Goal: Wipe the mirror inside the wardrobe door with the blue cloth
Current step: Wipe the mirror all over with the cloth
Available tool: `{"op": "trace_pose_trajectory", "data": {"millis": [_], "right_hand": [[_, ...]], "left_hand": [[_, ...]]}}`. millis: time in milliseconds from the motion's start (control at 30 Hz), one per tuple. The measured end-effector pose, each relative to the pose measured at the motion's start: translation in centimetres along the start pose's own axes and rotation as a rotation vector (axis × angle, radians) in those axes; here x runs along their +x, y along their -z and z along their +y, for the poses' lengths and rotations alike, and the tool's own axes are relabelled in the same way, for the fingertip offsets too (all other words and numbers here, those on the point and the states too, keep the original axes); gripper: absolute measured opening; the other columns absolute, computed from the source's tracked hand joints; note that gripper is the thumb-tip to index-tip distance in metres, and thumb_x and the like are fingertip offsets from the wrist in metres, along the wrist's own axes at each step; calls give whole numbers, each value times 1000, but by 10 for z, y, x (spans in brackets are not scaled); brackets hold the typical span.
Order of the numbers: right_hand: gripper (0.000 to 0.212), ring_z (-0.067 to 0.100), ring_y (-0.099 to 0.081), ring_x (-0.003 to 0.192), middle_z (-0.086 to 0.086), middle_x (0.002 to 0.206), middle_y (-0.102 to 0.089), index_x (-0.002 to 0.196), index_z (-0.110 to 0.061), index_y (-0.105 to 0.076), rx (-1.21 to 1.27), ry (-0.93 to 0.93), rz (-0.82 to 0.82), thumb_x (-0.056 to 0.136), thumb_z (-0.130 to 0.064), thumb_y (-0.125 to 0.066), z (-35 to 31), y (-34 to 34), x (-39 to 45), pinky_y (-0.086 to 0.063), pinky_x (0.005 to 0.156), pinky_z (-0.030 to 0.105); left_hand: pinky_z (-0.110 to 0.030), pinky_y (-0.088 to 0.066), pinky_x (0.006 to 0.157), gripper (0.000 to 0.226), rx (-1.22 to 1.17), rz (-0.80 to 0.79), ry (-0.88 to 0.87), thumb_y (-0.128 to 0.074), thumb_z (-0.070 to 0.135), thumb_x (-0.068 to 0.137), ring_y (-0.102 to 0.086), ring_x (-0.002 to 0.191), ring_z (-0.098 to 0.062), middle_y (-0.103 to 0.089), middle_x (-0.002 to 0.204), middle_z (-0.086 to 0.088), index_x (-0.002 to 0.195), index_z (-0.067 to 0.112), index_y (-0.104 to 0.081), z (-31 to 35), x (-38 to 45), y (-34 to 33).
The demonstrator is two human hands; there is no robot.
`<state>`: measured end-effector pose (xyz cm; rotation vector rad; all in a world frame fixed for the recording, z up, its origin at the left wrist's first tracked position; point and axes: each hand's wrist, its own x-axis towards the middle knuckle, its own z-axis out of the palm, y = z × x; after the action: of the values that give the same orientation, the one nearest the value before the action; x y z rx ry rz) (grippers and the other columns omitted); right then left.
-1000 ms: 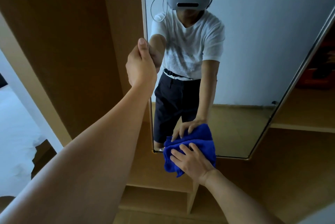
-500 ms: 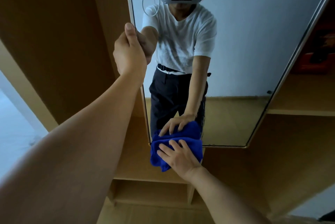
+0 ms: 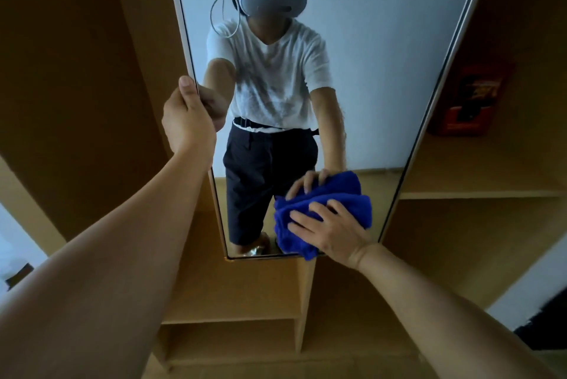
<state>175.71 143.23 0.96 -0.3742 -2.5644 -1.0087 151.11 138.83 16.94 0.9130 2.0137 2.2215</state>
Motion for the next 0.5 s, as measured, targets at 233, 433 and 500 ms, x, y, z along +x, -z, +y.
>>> {"op": "trace_pose_trajectory", "data": {"millis": [233,433,500], "right_hand": [[39,27,-45,103,2,123,-62,125,-25,-58,-94,-258,452,88,-12,-51,70,63,76,-37,82,42],[38,27,-47,103,3,125,-61,125,-26,-56,-110,-334,564,90,-13,-49,65,55,82,-40,81,42],[38,27,-46,105,1,130,-51,128,-26,-51,-90,-256,457,91,-18,-50,44,33,63,-40,83,41]], "left_hand": [[-20,-37,61,39,16,-52,18,-27,51,97,-54,73,2,-57,77,15,68,37,-48,2,-2,6],[-16,-34,58,39,6,-41,14,-26,50,98,-52,71,3,-55,76,16,68,37,-47,1,-3,4],[-16,-35,57,40,8,-20,4,-27,49,98,-53,69,4,-55,73,15,66,35,-48,1,-2,3]]}}
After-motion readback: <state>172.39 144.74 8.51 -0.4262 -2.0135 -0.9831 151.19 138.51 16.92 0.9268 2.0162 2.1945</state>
